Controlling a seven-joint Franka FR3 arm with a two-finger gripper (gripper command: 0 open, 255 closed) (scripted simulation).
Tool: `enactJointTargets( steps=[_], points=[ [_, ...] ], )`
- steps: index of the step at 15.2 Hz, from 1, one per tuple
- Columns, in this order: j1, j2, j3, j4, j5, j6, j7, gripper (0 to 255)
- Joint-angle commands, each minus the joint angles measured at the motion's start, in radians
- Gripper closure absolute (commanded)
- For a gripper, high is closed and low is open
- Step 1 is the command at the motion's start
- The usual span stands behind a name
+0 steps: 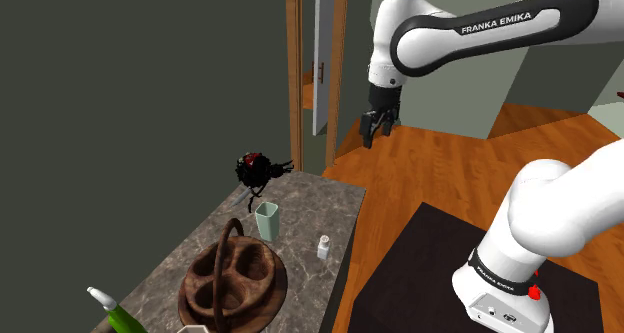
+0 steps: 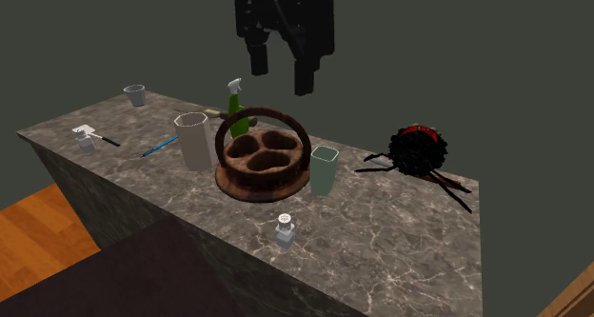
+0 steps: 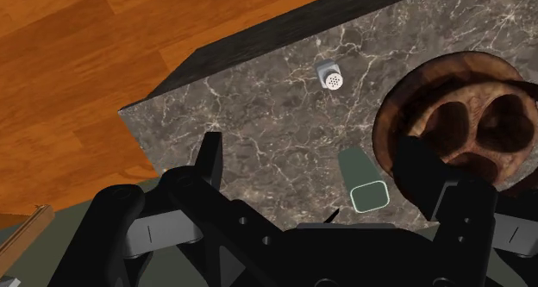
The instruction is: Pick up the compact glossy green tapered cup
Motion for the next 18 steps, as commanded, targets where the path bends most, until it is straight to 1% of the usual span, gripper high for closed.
enactJointTargets(
  steps=[1,5,9,14,18],
  points=[
    [0.005,0.053,0.013,-0.017,0.009,0.079,0.023,0],
    [0.015,0.179,0.04,-0.018,0.021,0.219,0.072,0],
    [0.022,0.32,0.065,0.008,0.024,0.349,0.121,0],
    [0.029,0.51,0.091,0.073,0.009,0.49,0.188,0],
    [0.04,0.666,0.102,0.152,-0.017,0.58,0.247,0]
  ],
)
